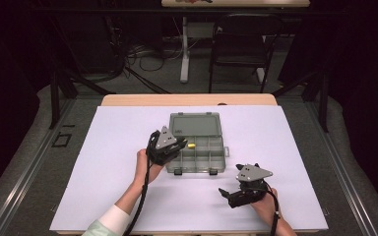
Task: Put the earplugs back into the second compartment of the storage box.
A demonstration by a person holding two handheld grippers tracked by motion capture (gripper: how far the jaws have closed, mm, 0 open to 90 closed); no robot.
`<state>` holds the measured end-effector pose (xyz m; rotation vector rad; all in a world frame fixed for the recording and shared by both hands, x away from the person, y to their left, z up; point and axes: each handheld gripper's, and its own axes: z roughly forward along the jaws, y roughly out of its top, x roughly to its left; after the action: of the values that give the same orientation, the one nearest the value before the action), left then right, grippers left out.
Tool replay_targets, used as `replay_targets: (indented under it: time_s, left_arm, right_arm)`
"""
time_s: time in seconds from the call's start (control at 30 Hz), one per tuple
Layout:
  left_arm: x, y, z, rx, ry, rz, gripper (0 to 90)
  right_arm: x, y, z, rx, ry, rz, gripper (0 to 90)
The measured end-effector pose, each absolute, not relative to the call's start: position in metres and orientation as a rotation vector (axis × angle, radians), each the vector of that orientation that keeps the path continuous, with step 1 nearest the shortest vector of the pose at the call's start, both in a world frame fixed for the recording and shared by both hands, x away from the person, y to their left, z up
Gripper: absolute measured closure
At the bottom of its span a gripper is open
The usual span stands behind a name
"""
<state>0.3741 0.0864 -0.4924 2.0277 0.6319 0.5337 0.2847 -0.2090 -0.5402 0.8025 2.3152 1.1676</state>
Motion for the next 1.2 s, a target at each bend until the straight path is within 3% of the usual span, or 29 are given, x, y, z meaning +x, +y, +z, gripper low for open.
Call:
replay_targets:
  time_s: [1.2]
  left_arm:
    - [0.404,0.065,-0.515,2.059,0.661,0.496,80.0]
  right_arm:
    - [0.286,-0.211,-0.540,0.810,2.312,1.167,0.2]
